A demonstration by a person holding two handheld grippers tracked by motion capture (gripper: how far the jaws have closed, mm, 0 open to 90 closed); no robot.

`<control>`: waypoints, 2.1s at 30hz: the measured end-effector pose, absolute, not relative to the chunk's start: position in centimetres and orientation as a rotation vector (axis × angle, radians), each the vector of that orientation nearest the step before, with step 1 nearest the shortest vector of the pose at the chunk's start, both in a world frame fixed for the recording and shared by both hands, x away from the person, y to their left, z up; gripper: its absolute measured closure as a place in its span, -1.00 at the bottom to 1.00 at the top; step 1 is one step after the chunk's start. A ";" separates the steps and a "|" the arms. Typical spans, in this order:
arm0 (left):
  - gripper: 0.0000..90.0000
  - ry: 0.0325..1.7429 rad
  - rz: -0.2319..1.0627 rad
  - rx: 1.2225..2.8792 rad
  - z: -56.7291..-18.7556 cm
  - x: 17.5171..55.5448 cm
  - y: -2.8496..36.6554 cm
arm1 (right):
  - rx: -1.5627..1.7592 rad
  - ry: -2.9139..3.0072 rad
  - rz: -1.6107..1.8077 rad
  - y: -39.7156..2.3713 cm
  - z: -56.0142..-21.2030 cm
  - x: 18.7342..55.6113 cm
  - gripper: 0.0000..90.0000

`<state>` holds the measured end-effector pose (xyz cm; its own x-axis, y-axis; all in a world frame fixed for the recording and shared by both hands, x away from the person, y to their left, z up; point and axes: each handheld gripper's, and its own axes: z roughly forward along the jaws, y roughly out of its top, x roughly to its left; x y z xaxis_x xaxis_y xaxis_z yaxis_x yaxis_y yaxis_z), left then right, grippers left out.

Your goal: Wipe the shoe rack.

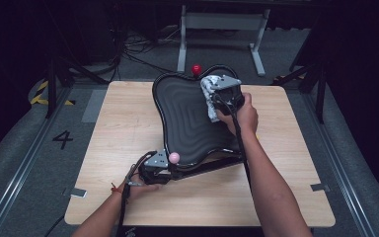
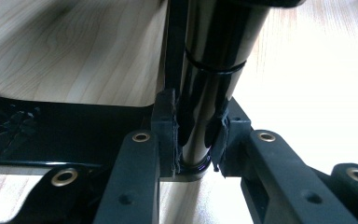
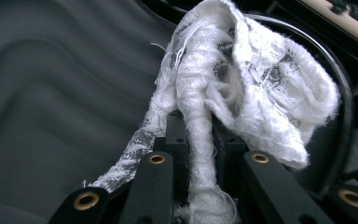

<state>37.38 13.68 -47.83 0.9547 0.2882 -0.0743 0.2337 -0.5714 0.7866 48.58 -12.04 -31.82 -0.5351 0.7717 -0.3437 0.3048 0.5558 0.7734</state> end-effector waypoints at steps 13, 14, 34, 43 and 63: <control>0.64 0.371 0.069 2.199 -47.9 37.4 13.7 | 0.980 2.026 0.806 -16.5 -31.8 50.0 0.77; 0.64 0.371 0.069 2.199 -47.9 37.4 13.7 | 0.982 2.019 0.806 -16.6 -31.8 50.0 0.77; 0.64 0.364 0.066 2.202 -47.9 37.4 13.7 | 0.882 2.062 0.844 -14.2 -31.2 50.3 0.77; 0.64 0.363 0.065 2.203 -47.8 37.4 13.7 | 0.750 2.128 0.875 -9.8 -31.3 48.9 0.76; 0.64 0.363 0.067 2.205 -47.8 37.4 13.7 | 0.528 2.227 0.924 -0.3 -31.6 46.4 0.76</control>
